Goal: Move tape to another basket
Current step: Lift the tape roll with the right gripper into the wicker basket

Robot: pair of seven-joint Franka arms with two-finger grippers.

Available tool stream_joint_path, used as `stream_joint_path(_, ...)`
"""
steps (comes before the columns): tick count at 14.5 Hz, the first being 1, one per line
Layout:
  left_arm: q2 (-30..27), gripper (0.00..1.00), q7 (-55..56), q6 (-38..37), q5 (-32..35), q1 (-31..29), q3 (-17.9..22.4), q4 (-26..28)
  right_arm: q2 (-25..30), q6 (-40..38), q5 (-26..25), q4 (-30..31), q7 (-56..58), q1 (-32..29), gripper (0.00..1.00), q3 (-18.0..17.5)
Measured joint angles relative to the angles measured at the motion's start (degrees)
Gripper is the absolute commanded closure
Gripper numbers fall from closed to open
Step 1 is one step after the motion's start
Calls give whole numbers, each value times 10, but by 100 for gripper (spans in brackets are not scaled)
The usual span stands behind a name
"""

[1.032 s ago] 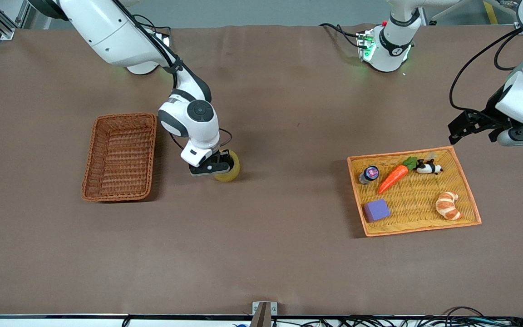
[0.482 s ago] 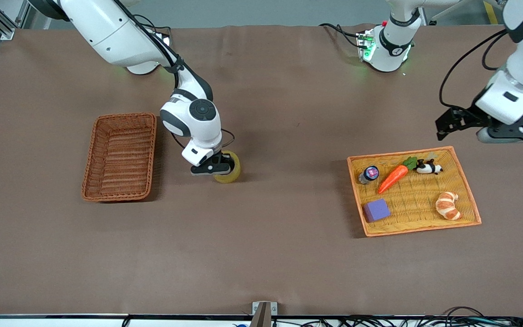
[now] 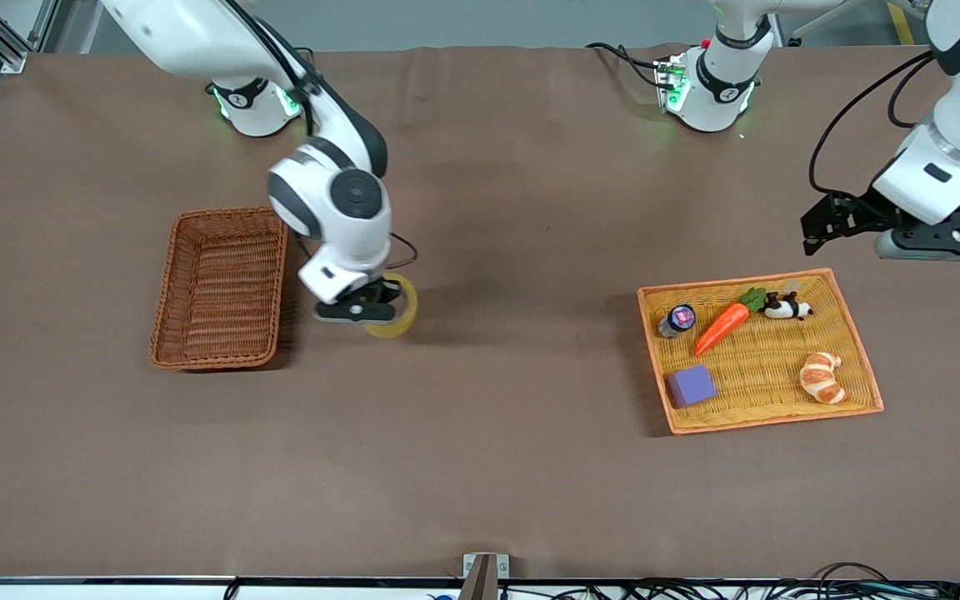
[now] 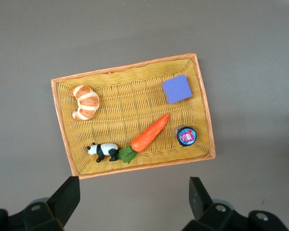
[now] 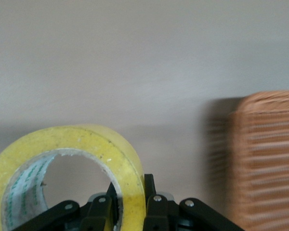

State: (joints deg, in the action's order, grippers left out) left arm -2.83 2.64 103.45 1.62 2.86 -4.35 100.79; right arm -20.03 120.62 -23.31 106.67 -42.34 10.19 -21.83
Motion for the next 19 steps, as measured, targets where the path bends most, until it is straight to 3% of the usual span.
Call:
stream_joint_path(2, 5, 0, -1, 0, 0, 0, 0, -3, 63, -31, 45, 5, 127, -8, 100, 73)
stream_joint_path(5, 8, 0, 0, -1, 0, 0, 0, -15, 120, -36, 65, 45, 301, -19, 99, 190)
stream_joint_path(8, 8, 0, 0, -33, -1, 1, -1, -33, 141, 12, 70, 112, 384, -22, 98, 261)
stream_joint_path(15, 8, 1, 15, -126, -40, 1, -2, -57, 146, 320, 70, 347, 406, -22, 95, 309)
stream_joint_path(18, 7, 5, 22, -127, -64, -12, 1, -60, 131, 363, 70, 372, 408, -22, 87, 316)
stream_joint_path(19, 6, 3, 15, -127, -66, -19, 1, -61, 125, 366, 70, 372, 410, -22, 79, 317)
